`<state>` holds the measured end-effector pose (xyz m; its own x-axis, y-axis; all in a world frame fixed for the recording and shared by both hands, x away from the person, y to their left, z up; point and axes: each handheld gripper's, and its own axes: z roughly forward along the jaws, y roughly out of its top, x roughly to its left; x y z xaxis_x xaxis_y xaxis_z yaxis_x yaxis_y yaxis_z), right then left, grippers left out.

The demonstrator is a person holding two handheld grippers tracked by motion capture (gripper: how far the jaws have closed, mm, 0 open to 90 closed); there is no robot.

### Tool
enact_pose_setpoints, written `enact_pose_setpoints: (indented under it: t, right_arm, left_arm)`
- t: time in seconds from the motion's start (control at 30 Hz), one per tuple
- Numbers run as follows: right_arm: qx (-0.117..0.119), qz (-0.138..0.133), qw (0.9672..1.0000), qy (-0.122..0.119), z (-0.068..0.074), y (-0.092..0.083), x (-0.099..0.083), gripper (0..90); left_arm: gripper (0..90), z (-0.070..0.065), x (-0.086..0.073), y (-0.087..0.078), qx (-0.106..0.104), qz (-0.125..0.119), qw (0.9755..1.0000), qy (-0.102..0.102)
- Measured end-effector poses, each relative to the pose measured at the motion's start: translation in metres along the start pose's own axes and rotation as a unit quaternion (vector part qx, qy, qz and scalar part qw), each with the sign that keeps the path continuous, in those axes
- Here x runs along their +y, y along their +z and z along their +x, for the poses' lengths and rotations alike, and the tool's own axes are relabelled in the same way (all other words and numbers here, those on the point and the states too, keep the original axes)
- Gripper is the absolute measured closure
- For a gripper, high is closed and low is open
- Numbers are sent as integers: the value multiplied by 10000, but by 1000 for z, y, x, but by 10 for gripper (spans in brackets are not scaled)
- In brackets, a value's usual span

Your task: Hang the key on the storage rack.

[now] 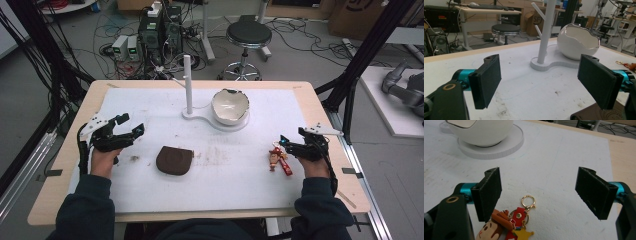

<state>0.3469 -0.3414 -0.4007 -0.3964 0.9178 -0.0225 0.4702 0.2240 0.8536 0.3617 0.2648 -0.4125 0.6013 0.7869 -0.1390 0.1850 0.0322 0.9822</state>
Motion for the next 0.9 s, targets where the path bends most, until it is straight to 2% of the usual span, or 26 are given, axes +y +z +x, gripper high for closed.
enact_pose_setpoints:
  t: [0.2, 0.4, 0.43, 0.6, 0.67, 0.73, 0.77, 0.9]
  right_arm:
    - [-16, 1, 10000, -67, 3, -3, 2, 216]
    - [51, 47, 9998, -192, 9, -3, 4, 216]
    - [109, 104, 9993, -349, 13, -2, 4, 215]
    - [238, 377, 9973, -578, 23, 3, 2, 213]
    - [346, 370, 9973, -525, 26, 1, 2, 213]
    - [375, 408, 9978, -367, 28, -2, 1, 214]
    - [449, 475, 9974, -291, 30, -3, -1, 215]
    - [461, 776, 9957, -215, 38, -4, -7, 218]
  left_arm:
    - [182, 1, 0, 0, -8, -8, 9999, -130]
    - [183, 1, -1, 2, 45, 43, 9999, -83]
    - [183, 2, -2, 3, 67, 76, 9999, -119]
    - [183, 2, -1, 3, 78, 63, 9999, -116]
    - [183, 2, -2, 3, 67, 71, 9999, -127]
    - [183, 2, -2, 4, 69, 76, 9999, -133]
    - [183, 2, -2, 5, 35, 97, 9999, -130]
    - [183, 1, -2, 5, -2, 96, 9999, -130]
